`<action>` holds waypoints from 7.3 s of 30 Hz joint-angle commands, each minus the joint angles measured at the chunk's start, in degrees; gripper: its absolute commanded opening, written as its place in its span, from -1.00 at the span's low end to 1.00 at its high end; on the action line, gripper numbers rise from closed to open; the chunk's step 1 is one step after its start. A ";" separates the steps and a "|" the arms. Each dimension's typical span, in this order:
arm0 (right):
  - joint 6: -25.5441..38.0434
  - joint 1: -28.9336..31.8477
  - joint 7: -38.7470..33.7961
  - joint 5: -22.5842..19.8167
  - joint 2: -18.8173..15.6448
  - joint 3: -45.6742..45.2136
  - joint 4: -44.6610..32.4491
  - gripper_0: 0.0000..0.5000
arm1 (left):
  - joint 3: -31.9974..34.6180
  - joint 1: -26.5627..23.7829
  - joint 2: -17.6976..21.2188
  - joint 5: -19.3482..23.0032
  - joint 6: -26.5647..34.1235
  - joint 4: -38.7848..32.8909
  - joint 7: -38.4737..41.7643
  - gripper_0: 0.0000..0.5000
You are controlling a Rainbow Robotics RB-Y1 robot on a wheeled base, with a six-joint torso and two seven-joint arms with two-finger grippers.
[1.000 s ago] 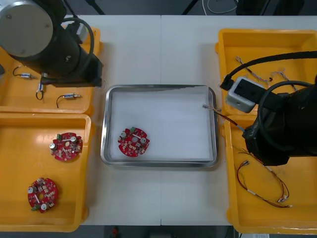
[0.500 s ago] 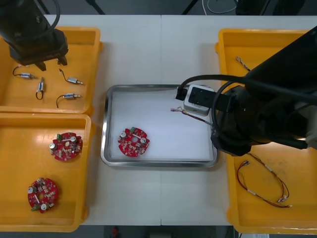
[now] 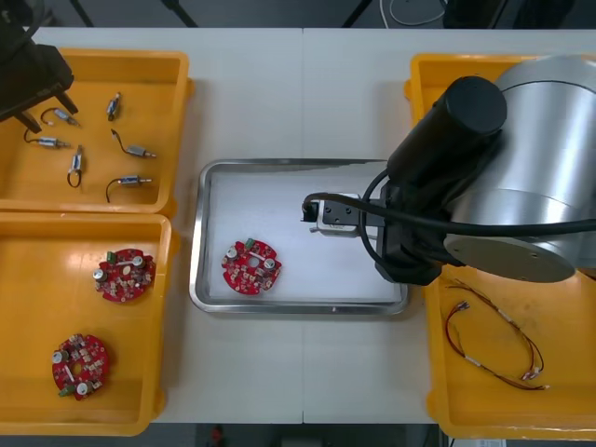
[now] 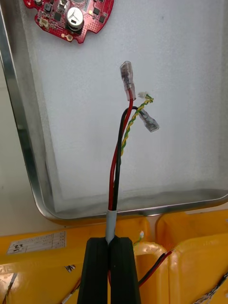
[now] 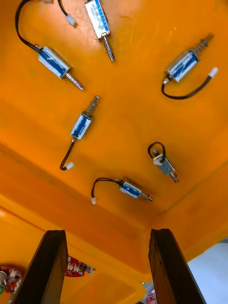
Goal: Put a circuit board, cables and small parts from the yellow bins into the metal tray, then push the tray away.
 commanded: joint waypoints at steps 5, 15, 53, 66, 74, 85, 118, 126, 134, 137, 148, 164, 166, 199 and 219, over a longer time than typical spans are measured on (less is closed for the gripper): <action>-5.84 -1.14 0.96 5.08 4.47 5.85 6.57 -1.00 | 1.59 -2.70 3.14 -1.91 -9.15 6.65 -0.19 1.00; -15.07 -1.14 1.32 6.48 4.38 12.71 15.79 -1.00 | 1.68 -2.70 3.14 -2.35 -20.58 15.79 0.07 1.00; -6.36 2.20 1.40 10.26 6.14 3.39 8.94 1.00 | -7.99 -2.61 -1.52 -4.72 -50.11 35.74 0.69 1.00; 0.80 4.92 0.52 13.08 6.14 -10.32 -0.38 1.00 | -9.74 -2.61 -2.23 -4.81 -50.11 36.00 1.30 -1.00; 0.80 6.15 0.00 12.20 5.52 -21.04 -1.87 1.00 | -8.16 -2.70 -1.35 -5.69 -46.24 32.49 1.56 -1.00; 0.80 11.34 -1.32 13.16 0.69 -33.70 -1.70 1.00 | -2.98 -2.61 1.64 -7.71 -23.13 15.52 1.30 -1.00; 0.80 1.85 0.70 13.34 -3.62 -47.50 34.43 1.00 | -19.32 -0.77 -8.64 5.21 2.67 -24.29 13.52 -1.00; -0.39 0.35 3.42 13.96 -4.23 -47.59 42.78 1.00 | -25.83 6.44 -10.05 4.77 -1.16 -32.64 13.69 -1.00; -6.54 -3.25 10.81 17.30 -4.23 -47.67 52.09 1.00 | -31.80 10.13 -9.96 2.22 -8.19 -34.05 13.43 -1.00; -8.91 -5.18 12.04 18.09 -4.23 -47.67 56.22 1.00 | -33.12 11.19 -9.96 1.78 -11.53 -33.26 13.52 -0.99; -22.10 -9.75 14.15 17.73 -4.06 -47.67 70.37 1.00 | -38.31 13.21 -9.96 -1.73 -18.21 -31.76 14.92 -1.00; -34.75 -11.69 14.41 16.50 -1.86 -47.59 82.15 1.00 | -40.68 13.12 -9.96 -3.58 -22.34 -29.56 17.30 0.99; -35.90 -11.69 14.15 16.42 -1.42 -47.67 83.38 1.00 | -40.68 13.12 -10.05 -3.76 -22.43 -29.56 17.65 1.00; -40.82 -10.28 5.01 16.86 0.69 -40.99 88.57 1.00 | -21.17 6.35 -3.72 7.93 -1.86 -38.09 5.43 1.00; -38.88 -7.47 5.36 16.77 -0.63 -47.67 88.57 1.00 | -5.88 1.34 3.93 4.59 -10.21 -13.13 -17.51 1.00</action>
